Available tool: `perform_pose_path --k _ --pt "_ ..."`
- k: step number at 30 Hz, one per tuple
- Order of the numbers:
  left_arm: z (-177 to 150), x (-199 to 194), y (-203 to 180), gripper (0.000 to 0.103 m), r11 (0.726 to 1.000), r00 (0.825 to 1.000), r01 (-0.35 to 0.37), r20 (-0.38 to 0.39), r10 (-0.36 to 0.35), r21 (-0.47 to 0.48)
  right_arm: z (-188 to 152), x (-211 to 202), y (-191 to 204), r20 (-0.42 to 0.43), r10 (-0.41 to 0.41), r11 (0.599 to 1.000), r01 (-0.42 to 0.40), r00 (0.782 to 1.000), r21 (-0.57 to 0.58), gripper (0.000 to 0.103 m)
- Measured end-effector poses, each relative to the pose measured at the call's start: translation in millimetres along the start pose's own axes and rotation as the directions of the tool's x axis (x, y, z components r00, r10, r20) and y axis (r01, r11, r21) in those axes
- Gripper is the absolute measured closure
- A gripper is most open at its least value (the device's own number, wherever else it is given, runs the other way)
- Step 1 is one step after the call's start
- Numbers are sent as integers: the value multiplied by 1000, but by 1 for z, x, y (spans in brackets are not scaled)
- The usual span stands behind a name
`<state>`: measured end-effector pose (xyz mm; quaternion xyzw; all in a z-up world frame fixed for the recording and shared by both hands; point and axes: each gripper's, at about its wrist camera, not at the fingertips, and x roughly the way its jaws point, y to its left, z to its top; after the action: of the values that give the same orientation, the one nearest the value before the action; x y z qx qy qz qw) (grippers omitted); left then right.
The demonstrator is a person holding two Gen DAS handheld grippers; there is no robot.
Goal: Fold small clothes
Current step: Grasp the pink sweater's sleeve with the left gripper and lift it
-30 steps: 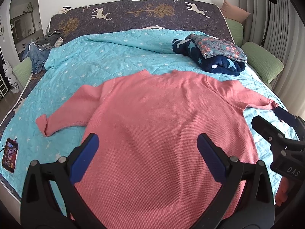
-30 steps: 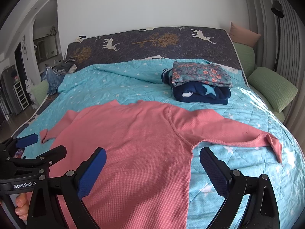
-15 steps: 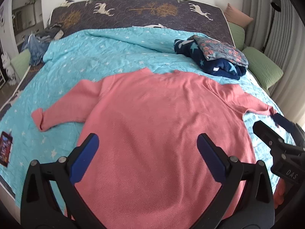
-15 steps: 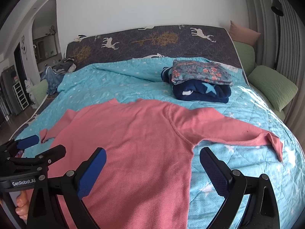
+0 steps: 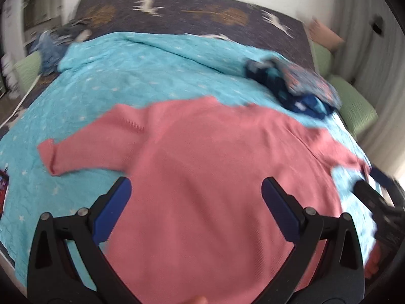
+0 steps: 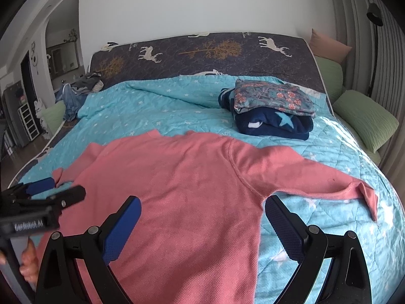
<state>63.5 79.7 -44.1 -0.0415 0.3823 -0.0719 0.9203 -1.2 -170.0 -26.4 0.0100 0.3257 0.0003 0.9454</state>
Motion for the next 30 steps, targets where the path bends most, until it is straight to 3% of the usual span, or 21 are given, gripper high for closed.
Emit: perform_pose_path --k 2,3,6,7,8,9,12,14,18,21,22,23,25,27,29,30 --pt "13 9 44 1 992 998 -65 -1 66 -109 7 1 0 -6 21 1000 -21 1000 8 3" --pt "18 16 80 1 975 996 -86 -7 87 -204 10 2 0 -8 25 1000 -25 1000 13 3" --pt "22 39 156 1 908 980 -198 -57 191 -370 18 5 1 -2 34 999 -34 999 25 3" --pt "22 53 189 1 864 957 -289 -102 271 -413 19 7 3 -5 36 999 -35 999 24 3" --pt "21 64 211 1 832 935 -355 -149 322 -426 19 9 4 -10 38 999 -38 999 21 3" --pt "20 81 241 1 791 899 -437 -232 371 -428 18 13 7 -22 43 999 -42 999 14 3" --pt "17 111 279 1 763 859 -503 -337 386 -407 16 21 13 -44 45 999 -45 998 -4 3" --pt "16 128 296 1 762 850 -507 -378 366 -403 14 26 15 -51 33 999 -34 998 -10 3" --pt "15 158 313 7 732 806 -561 -456 378 -385 14 34 14 -70 32 999 -31 997 14 3" --pt "12 163 323 23 718 810 -559 -460 365 -415 16 35 15 -74 36 999 -35 997 18 3" --pt "12 164 327 43 712 812 -558 -457 363 -427 16 34 15 -73 33 999 -32 997 13 3" --pt "14 164 329 74 712 816 -553 -453 358 -433 16 34 17 -71 29 1000 -29 997 6 3" --pt "18 159 331 98 712 837 -523 -440 325 -469 17 34 18 -68 21 1000 -22 997 -10 3" --pt "27 148 324 99 709 848 -517 -401 347 -480 18 33 18 -65 21 1000 -22 998 -14 3" --pt "46 130 303 99 743 875 -479 -319 363 -468 19 34 18 -64 25 1000 -26 998 -13 3" --pt "62 117 281 99 783 907 -420 -249 341 -459 19 35 18 -64 27 1000 -28 998 -13 3"
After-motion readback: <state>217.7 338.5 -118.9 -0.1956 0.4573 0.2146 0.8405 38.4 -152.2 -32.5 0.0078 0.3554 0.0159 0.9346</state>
